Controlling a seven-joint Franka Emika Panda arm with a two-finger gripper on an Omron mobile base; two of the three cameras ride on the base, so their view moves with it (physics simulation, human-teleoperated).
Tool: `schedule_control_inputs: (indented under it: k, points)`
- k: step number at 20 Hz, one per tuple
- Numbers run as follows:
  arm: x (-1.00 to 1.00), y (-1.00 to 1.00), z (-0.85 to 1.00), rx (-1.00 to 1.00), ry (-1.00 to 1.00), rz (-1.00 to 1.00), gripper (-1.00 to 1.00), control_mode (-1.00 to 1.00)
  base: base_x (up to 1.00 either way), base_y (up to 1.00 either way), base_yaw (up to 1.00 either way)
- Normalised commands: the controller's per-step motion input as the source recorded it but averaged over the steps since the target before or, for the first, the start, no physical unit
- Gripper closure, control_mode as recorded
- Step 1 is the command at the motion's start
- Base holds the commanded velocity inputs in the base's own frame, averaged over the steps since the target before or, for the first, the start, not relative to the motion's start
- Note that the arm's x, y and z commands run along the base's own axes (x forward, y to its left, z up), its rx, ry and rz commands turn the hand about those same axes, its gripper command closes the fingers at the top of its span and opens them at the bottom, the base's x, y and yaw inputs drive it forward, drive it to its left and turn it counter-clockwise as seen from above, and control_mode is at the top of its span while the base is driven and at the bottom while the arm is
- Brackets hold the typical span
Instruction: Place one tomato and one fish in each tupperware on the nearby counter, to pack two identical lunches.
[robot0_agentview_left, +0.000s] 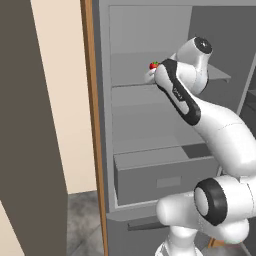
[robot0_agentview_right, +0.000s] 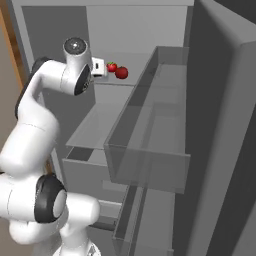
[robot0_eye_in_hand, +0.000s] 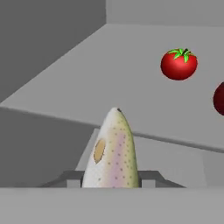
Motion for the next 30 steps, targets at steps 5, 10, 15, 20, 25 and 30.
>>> schedule_control_inputs:
  k: [5, 10, 15, 20, 25, 30]
  points:
    - [-1.00, 0.00, 0.00, -0.04, -0.03, 0.05, 1.00, -1.00, 0.00, 0.00, 0.00]
    - [-1.00, 0.00, 0.00, -0.04, 0.00, 0.01, 1.00, -1.00, 0.00, 0.00, 0.00]
    - [-0.20, 0.00, 0.00, -0.01, 0.00, 0.00, 1.00, 1.00, -0.75, 0.00, 0.00]
    - [0.00, 0.00, 0.00, 0.00, 0.00, 0.00, 1.00, 1.00, -0.81, 0.00, -0.02]
    - [0.00, 0.00, 0.00, 0.00, 0.00, 0.00, 1.00, 1.00, -0.85, 0.00, -0.02]
    - [0.00, 0.00, 0.00, 0.00, 0.00, 0.00, 1.00, 1.00, -0.89, 0.00, -0.02]
